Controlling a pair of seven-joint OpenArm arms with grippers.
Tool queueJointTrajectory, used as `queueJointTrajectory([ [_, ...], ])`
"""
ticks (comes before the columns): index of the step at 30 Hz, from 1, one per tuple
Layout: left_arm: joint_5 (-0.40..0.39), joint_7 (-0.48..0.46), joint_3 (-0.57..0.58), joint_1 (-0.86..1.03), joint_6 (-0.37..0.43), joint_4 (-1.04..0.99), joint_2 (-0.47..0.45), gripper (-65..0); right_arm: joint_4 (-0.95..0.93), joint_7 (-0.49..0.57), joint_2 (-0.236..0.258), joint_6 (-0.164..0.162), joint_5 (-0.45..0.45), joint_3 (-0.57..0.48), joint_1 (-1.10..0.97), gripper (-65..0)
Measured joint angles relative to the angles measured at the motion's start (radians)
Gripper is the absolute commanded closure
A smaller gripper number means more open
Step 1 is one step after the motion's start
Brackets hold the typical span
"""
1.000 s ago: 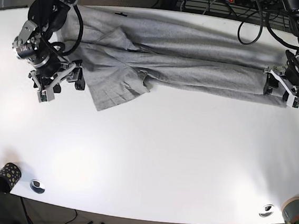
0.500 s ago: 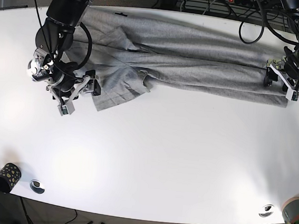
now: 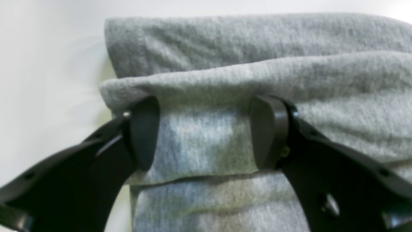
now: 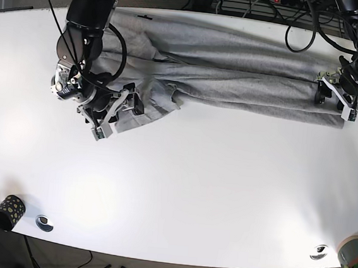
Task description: Fold the T-shirt properly
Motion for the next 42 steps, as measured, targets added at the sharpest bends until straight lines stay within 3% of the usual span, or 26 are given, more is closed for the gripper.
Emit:
queueJointTrajectory([
  [3,0.000,0.000,0.002,0.000,0.000,0.000,0.000,-41.3,-0.001,0.008,-0.002,0.000,0.000,-0.001,-0.002,-42.0],
  [9,0.000,0.000,0.002,0.000,0.000,-0.001,0.000,-41.3,-0.006,0.018,-0.002,-0.001,-0.011,-0.004,-0.005,-0.6],
  [16,-0.002,-0.018,0.001,-0.003,0.000,-0.025,-0.001,-41.3,0.033,0.011,0.000,-0.001,-0.016,0.000,-0.011,0.0],
  [21,-0.024,-0.056,-0.002,-0.011,-0.003,-0.075,-0.009,-41.3,0.234,0.002,0.003,0.000,-0.004,0.003,-0.070,0.0],
  [27,-0.024,-0.057,-0.006,-0.014,-0.003,-0.077,-0.008,-38.8,0.451,-0.141,-0.002,0.005,-0.013,0.072,-0.187,0.0],
  [31,-0.023,-0.057,-0.006,-0.014,-0.003,-0.079,-0.008,-36.4,0.555,-0.154,-0.001,0.004,-0.008,0.100,-0.257,0.0],
  [39,-0.024,-0.058,-0.004,-0.014,-0.003,-0.082,-0.009,-36.1,0.599,-0.148,-0.007,0.006,-0.002,0.164,-0.381,0.0],
  [42,-0.023,-0.058,-0.004,-0.014,-0.003,-0.082,-0.008,-36.1,0.599,-0.147,-0.032,0.006,0.017,0.214,-0.400,0.0],
])
